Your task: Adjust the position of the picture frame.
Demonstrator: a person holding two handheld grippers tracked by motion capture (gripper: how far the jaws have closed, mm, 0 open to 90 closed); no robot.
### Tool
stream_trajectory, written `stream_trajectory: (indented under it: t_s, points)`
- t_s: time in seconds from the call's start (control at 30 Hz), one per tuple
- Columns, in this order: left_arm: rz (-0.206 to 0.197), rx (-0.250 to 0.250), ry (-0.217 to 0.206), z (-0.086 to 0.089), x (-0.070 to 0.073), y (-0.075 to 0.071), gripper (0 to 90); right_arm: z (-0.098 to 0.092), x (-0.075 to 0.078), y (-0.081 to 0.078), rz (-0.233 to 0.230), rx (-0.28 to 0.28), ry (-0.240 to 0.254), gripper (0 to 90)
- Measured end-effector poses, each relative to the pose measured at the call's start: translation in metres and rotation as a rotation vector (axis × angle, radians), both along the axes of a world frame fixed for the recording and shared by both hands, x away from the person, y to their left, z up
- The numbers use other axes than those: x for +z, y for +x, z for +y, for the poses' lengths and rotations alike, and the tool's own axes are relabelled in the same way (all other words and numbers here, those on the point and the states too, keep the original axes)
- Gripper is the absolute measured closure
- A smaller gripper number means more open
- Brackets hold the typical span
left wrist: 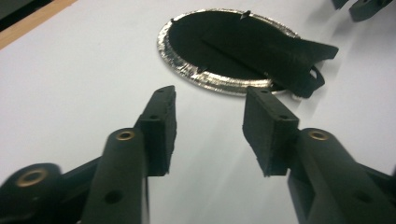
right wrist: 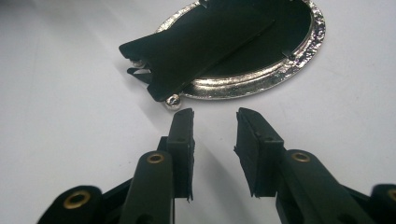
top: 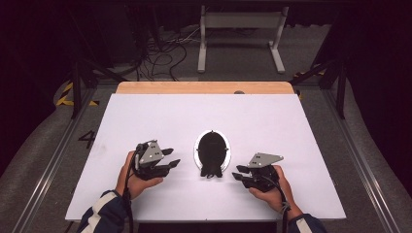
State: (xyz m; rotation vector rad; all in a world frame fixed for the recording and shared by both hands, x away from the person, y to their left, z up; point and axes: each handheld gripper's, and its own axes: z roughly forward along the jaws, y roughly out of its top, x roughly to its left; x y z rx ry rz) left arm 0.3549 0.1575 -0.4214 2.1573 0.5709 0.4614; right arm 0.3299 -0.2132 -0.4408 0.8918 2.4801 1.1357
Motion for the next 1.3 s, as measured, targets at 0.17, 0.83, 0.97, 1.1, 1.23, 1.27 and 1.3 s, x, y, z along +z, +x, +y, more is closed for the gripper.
stream_trajectory:
  t_s: [0.17, 0.83, 0.97, 1.1, 1.23, 1.27, 1.3]
  points:
    - [0.01, 0.036, 0.015, 0.018, -0.01, -0.018, 37.2, 0.0, 0.002, -0.003, -0.002, 0.007, -0.013, 69.1]
    - [0.088, 0.159, -0.071, 0.082, -0.034, -0.064, 8.2, 0.011, -0.005, 0.006, 0.038, 0.037, -0.061, 66.3]
    - [0.086, 0.157, -0.048, 0.083, -0.035, -0.065, 8.5, 0.016, -0.005, 0.009, 0.04, 0.04, -0.064, 64.8]
    - [0.089, 0.149, -0.03, 0.083, -0.037, -0.065, 9.2, 0.018, -0.005, 0.011, 0.048, 0.056, -0.07, 64.3]
    - [0.092, 0.145, -0.034, 0.085, -0.037, -0.066, 9.2, 0.019, -0.005, 0.013, 0.065, 0.053, -0.069, 63.4]
    - [0.091, 0.145, -0.038, 0.085, -0.036, -0.066, 9.2, 0.019, -0.005, 0.013, 0.072, 0.054, -0.063, 63.4]
    - [0.087, 0.148, -0.04, 0.085, -0.036, -0.067, 9.2, 0.019, -0.005, 0.013, 0.078, 0.057, -0.06, 63.4]
